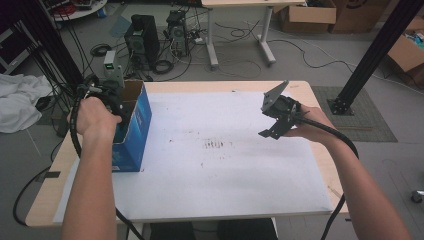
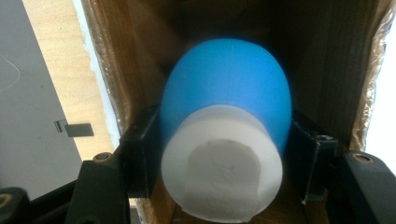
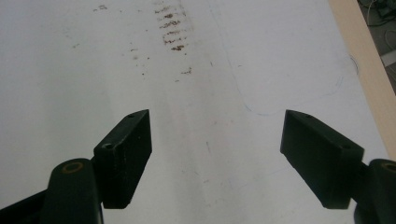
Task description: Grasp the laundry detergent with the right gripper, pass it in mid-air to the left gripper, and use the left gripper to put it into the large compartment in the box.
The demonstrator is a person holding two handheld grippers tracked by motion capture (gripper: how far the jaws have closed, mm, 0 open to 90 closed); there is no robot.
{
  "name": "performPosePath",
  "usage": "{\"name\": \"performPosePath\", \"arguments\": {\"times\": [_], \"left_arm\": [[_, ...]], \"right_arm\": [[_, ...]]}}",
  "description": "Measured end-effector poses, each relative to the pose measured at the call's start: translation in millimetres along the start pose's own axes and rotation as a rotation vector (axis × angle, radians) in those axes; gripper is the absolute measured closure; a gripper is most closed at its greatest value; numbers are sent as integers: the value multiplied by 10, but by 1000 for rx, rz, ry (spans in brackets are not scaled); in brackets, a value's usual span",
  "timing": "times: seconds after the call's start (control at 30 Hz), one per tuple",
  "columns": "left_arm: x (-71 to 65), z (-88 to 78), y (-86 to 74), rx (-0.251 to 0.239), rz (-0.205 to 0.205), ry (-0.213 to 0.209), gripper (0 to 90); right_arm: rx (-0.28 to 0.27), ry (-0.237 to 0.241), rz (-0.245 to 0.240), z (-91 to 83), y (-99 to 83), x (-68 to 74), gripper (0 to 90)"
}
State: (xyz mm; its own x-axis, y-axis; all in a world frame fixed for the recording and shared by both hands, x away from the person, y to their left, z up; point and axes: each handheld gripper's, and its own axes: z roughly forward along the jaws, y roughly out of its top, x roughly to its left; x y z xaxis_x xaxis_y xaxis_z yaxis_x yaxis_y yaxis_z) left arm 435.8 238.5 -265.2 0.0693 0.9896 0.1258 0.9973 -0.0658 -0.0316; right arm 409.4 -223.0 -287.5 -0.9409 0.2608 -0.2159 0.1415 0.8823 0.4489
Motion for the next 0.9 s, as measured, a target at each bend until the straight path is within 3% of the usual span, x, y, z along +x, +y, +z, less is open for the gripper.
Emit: {"name": "performPosePath", "arguments": {"times": [0.9], "left_arm": [[-51, 4, 11, 13, 6, 17, 381]], "right_arm": [[7, -5, 1, -5, -3, 10, 247]]}}
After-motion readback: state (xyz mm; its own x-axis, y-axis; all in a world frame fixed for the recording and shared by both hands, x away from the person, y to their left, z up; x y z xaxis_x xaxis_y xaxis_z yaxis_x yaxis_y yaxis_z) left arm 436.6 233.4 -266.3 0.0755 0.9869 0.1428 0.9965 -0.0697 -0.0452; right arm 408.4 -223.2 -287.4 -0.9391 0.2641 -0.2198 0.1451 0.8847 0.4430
